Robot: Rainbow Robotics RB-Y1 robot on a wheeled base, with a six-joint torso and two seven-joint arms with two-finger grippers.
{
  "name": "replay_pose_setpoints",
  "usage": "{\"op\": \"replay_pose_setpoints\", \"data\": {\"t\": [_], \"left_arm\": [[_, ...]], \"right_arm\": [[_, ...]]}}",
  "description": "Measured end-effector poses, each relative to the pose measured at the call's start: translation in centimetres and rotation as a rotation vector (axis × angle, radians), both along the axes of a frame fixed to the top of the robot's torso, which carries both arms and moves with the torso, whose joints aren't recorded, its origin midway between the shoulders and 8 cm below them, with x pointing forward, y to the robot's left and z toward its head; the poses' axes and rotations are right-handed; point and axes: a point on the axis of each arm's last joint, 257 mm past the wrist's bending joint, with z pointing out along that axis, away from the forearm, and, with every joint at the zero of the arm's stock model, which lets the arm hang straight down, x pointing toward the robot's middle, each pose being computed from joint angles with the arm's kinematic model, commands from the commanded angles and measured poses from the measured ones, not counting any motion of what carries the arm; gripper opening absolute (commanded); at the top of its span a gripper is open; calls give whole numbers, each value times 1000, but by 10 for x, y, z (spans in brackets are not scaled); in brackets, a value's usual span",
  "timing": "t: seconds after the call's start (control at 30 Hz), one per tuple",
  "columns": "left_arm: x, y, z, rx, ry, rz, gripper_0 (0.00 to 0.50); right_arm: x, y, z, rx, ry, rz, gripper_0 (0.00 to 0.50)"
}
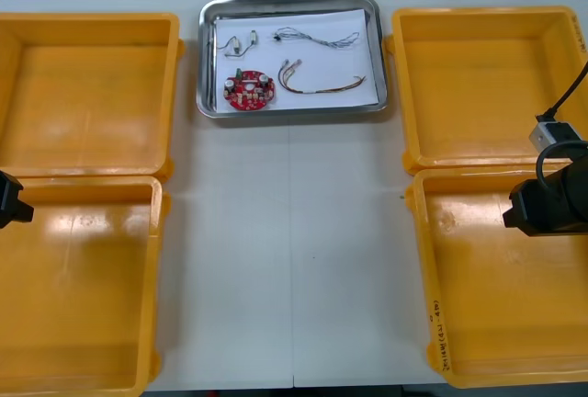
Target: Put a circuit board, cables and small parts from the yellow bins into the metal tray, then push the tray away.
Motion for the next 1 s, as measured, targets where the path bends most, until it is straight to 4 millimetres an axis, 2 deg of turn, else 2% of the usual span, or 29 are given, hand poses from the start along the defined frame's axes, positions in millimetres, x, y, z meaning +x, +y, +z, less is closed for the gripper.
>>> {"op": "replay_pose_setpoints", "data": {"t": [1.0], "left_arm": [[0,0,0,0,0,0,500]], "right_arm": [[0,0,0,0,0,0,500]]}}
